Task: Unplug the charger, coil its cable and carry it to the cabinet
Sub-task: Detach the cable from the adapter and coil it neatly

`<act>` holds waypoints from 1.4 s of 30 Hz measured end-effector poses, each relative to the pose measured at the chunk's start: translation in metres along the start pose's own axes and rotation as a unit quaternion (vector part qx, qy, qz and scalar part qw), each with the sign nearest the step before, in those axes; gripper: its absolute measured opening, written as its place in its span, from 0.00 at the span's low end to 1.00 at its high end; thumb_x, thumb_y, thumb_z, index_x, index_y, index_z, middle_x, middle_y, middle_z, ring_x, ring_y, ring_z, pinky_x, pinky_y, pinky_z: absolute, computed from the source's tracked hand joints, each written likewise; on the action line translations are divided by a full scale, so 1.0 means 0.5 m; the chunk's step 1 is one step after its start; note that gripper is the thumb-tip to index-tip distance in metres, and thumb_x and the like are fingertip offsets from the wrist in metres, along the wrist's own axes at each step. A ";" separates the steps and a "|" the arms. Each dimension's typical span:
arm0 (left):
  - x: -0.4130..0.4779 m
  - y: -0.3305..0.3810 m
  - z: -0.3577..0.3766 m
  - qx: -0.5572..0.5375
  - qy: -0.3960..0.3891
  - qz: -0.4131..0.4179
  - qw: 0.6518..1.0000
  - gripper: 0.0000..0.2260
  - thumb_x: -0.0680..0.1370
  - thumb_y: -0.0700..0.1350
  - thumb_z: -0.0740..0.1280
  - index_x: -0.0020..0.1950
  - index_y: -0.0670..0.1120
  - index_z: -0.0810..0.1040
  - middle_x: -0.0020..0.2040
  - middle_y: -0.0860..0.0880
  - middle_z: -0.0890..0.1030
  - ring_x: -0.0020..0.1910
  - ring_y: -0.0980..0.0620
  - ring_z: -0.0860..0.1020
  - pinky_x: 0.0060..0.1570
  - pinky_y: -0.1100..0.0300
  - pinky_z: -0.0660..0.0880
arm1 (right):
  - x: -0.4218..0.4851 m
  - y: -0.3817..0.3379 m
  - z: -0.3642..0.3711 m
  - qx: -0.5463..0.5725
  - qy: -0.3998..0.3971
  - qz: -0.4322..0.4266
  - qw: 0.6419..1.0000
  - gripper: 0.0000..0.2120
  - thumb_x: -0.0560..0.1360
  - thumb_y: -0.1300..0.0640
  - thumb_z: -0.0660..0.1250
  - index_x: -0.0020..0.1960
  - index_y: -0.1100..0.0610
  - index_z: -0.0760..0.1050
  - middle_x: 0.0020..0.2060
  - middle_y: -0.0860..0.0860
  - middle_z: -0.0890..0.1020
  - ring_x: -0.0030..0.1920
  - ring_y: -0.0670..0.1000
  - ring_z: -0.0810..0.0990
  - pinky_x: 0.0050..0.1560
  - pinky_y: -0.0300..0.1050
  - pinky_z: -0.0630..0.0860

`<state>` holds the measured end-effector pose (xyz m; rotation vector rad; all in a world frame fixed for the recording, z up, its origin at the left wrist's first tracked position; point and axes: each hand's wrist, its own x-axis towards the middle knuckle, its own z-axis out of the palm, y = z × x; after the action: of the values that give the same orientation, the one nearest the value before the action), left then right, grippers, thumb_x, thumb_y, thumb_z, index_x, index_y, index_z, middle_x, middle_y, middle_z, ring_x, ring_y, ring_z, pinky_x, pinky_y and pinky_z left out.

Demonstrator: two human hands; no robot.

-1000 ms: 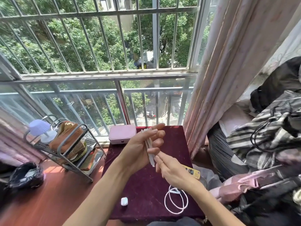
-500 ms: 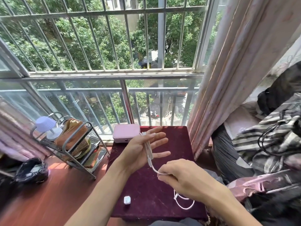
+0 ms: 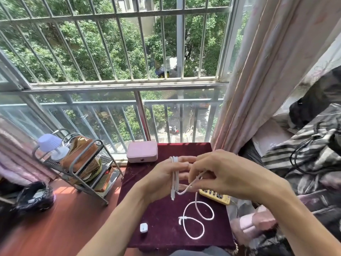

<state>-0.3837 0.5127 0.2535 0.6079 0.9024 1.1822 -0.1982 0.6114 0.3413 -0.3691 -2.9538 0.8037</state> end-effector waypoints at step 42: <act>0.008 0.030 0.133 -0.173 -0.122 0.070 0.975 0.16 0.84 0.48 0.61 0.65 0.37 0.77 0.27 0.50 0.75 0.17 0.58 0.62 0.18 0.65 0.58 | 0.032 0.125 0.186 0.639 0.161 0.037 0.751 0.10 0.81 0.49 0.68 0.62 0.44 0.81 0.49 0.45 0.88 0.54 0.46 0.86 0.55 0.45 0.83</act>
<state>-0.3346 0.5242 0.2995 0.5234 0.4364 1.3213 -0.2112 0.6217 0.2291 -0.4070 -1.4850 2.1586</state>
